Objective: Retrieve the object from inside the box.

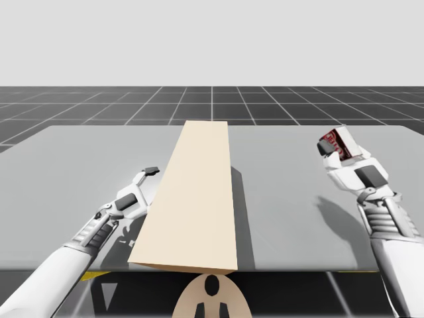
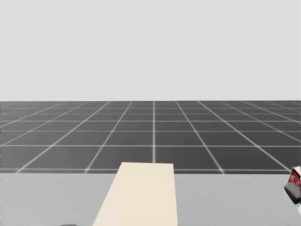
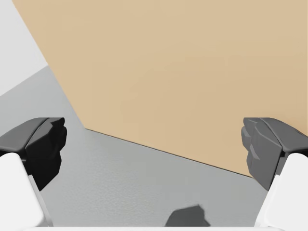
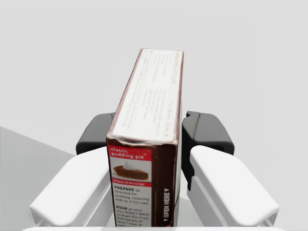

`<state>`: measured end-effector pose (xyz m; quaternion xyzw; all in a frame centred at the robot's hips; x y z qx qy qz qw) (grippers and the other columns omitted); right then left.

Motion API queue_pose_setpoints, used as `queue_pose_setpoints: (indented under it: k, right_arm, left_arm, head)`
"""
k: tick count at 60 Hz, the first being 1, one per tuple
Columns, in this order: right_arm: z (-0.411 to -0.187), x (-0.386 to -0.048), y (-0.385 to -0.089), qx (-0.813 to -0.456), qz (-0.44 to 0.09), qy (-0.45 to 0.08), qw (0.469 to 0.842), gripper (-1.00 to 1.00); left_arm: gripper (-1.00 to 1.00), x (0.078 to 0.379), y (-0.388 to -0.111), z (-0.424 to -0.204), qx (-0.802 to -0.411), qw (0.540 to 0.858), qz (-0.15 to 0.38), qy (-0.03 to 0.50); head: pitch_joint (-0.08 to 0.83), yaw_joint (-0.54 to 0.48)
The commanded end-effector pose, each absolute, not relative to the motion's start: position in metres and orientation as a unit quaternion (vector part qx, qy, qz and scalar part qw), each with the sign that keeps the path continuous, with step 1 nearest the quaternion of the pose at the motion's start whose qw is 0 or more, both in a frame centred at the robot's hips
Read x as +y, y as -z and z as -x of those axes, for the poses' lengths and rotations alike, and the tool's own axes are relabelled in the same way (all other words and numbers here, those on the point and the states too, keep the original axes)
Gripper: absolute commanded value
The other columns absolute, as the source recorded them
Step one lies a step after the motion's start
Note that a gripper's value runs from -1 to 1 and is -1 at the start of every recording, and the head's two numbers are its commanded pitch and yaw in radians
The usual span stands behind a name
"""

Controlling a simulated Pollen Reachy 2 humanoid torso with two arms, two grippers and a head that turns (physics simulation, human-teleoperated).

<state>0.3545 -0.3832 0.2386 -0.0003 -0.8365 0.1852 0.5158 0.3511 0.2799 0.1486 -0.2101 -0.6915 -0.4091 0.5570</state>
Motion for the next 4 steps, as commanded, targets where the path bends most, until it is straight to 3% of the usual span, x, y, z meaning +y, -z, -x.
queue_pose_setpoints:
  k: [1,4]
  right_arm:
    - [-0.369,-0.385,-0.305,-0.886,0.062,-0.138,0.439,1.0]
    - [-0.367,-0.383,-0.324,-0.897,0.074,-0.125,0.417,1.0]
  left_arm:
    - [-1.0,0.28,-0.148,-0.351,-0.692,0.557,0.21,0.409]
    - [-1.0,0.28,-0.148,-0.351,-0.692,0.557,0.21,0.409]
  head:
    - [0.033,0.02]
    - [0.033,0.02]
